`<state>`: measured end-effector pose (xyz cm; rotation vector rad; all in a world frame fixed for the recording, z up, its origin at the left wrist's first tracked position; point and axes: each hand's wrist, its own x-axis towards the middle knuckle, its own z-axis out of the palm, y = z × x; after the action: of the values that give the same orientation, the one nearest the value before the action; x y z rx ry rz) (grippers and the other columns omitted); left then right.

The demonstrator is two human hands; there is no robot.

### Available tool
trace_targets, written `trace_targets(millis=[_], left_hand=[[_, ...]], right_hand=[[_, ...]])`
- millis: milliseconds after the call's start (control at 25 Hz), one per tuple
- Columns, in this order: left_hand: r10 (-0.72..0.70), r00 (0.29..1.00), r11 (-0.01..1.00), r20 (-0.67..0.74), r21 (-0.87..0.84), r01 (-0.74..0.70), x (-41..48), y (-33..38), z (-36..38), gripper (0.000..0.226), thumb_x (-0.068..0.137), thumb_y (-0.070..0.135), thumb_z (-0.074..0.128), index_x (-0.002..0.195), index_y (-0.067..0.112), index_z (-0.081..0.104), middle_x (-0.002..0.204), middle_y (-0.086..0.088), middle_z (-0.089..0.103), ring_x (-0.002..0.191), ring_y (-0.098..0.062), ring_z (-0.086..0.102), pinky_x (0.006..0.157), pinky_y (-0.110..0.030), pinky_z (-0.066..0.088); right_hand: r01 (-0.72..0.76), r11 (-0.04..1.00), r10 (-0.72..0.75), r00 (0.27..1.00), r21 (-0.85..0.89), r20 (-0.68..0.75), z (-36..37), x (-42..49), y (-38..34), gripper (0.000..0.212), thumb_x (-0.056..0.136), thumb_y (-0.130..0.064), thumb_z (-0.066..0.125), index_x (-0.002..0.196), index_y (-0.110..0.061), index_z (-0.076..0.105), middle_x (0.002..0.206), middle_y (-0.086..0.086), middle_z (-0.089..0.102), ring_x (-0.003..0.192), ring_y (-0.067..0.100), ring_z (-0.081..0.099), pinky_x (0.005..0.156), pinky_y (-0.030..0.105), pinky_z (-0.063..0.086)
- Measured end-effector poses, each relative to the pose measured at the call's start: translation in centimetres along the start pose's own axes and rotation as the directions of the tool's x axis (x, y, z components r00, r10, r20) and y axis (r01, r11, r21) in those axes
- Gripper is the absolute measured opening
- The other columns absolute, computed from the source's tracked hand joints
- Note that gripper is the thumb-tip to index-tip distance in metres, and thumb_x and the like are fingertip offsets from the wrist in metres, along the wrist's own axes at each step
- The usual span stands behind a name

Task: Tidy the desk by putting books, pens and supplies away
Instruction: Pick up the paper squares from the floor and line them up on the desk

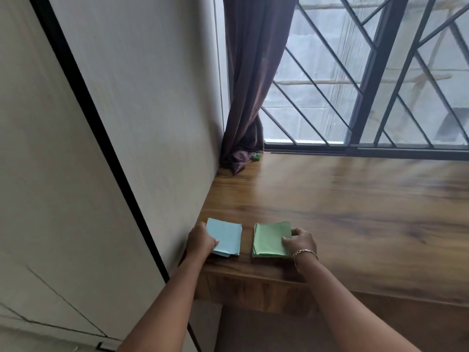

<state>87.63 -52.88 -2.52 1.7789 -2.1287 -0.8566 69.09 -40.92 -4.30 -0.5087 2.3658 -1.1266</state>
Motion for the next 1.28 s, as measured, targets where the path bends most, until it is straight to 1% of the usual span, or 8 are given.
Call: trace_targets(millis=[120, 320, 800, 920, 1000, 1080, 1160, 1280], left_hand=[[0.053, 0.998, 0.978, -0.044, 0.205, -0.043, -0.5, 0.3, 0.3, 0.055, 0.085, 0.019, 0.065, 0.134, 0.009, 0.04, 0.132, -0.014, 0.048, 0.12, -0.028, 0.051, 0.095, -0.034, 0.043], [0.079, 0.991, 0.941, -0.11, 0.338, -0.038, -1.1, 0.0, 0.9, 0.045, 0.09, 0.024, 0.058, 0.132, 0.013, 0.044, 0.131, -0.012, 0.046, 0.118, -0.03, 0.05, 0.093, -0.035, 0.044], [0.128, 0.976, 0.955, -0.177, 0.287, -0.073, -2.0, -1.2, 1.0, 0.034, 0.092, 0.025, 0.057, 0.119, 0.006, 0.054, 0.125, -0.014, 0.049, 0.11, -0.028, 0.057, 0.088, -0.034, 0.048], [0.207, 0.956, 0.93, -0.208, 0.345, -0.126, -2.5, -1.1, 1.1, 0.036, 0.093, 0.027, 0.054, 0.124, 0.009, 0.049, 0.127, -0.011, 0.049, 0.113, -0.026, 0.052, 0.087, -0.032, 0.048], [0.317, 0.924, 0.884, -0.216, 0.421, -0.204, -3.0, -0.9, 1.1, 0.04, 0.095, 0.03, 0.048, 0.13, 0.01, 0.044, 0.131, -0.009, 0.046, 0.118, -0.024, 0.045, 0.089, -0.031, 0.046], [0.446, 0.882, 0.8, -0.153, 0.509, -0.317, -3.3, -0.6, 1.3, 0.047, 0.097, 0.034, 0.042, 0.138, 0.01, 0.037, 0.142, -0.009, 0.04, 0.132, -0.027, 0.033, 0.103, -0.034, 0.037], [0.525, 0.85, 0.725, -0.033, 0.541, -0.427, -3.9, 0.2, 1.5, 0.057, 0.099, 0.04, 0.036, 0.145, 0.009, 0.026, 0.155, -0.011, 0.022, 0.145, -0.029, 0.01, 0.116, -0.04, 0.015], [0.59, 0.804, 0.664, 0.071, 0.525, -0.533, -5.1, 1.3, 2.4, 0.068, 0.098, 0.049, 0.027, 0.15, 0.011, 0.008, 0.158, -0.011, -0.003, 0.146, -0.026, -0.012, 0.117, -0.044, -0.007]], right_hand=[[0.025, 0.994, -0.025, 1.0, -0.106, -0.004, 0.3, -0.5, -0.5, 0.033, 0.082, -0.017, 0.065, 0.114, -0.011, 0.06, 0.115, 0.013, 0.065, 0.109, 0.029, 0.059, 0.087, 0.029, 0.044], [0.065, 0.959, -0.071, 0.997, -0.275, -0.013, 0.4, -1.0, -1.1, 0.038, 0.084, -0.02, 0.063, 0.12, -0.014, 0.054, 0.121, 0.012, 0.062, 0.115, 0.028, 0.056, 0.09, 0.029, 0.043], [0.153, 0.881, -0.156, 0.987, -0.448, 0.029, 1.7, -1.1, -1.5, 0.04, 0.082, -0.028, 0.066, 0.117, -0.011, 0.053, 0.123, 0.012, 0.059, 0.116, 0.027, 0.055, 0.091, 0.029, 0.043], [0.171, 0.886, -0.179, 0.984, -0.43, 0.021, 1.8, -1.4, -1.3, 0.041, 0.083, -0.03, 0.065, 0.117, -0.01, 0.053, 0.123, 0.014, 0.057, 0.115, 0.028, 0.055, 0.092, 0.031, 0.043], [0.216, 0.877, -0.24, 0.971, -0.429, -0.001, 1.4, -1.9, -1.0, 0.041, 0.086, -0.029, 0.062, 0.121, -0.01, 0.051, 0.125, 0.015, 0.053, 0.115, 0.032, 0.053, 0.092, 0.033, 0.043], [0.302, 0.822, -0.361, 0.932, -0.484, -0.032, 0.7, -2.6, -0.6, 0.04, 0.089, -0.028, 0.057, 0.125, -0.012, 0.048, 0.126, 0.014, 0.049, 0.115, 0.033, 0.05, 0.092, 0.035, 0.044], [0.376, 0.736, -0.48, 0.876, -0.563, -0.042, -0.3, -3.2, 0.3, 0.042, 0.09, -0.028, 0.054, 0.129, -0.014, 0.045, 0.13, 0.011, 0.045, 0.118, 0.032, 0.046, 0.094, 0.036, 0.043], [0.435, 0.618, -0.568, 0.823, -0.655, 0.012, -1.7, -4.0, 1.5, 0.055, 0.086, -0.029, 0.059, 0.136, -0.013, 0.042, 0.142, 0.013, 0.039, 0.129, 0.032, 0.039, 0.104, 0.038, 0.037]])
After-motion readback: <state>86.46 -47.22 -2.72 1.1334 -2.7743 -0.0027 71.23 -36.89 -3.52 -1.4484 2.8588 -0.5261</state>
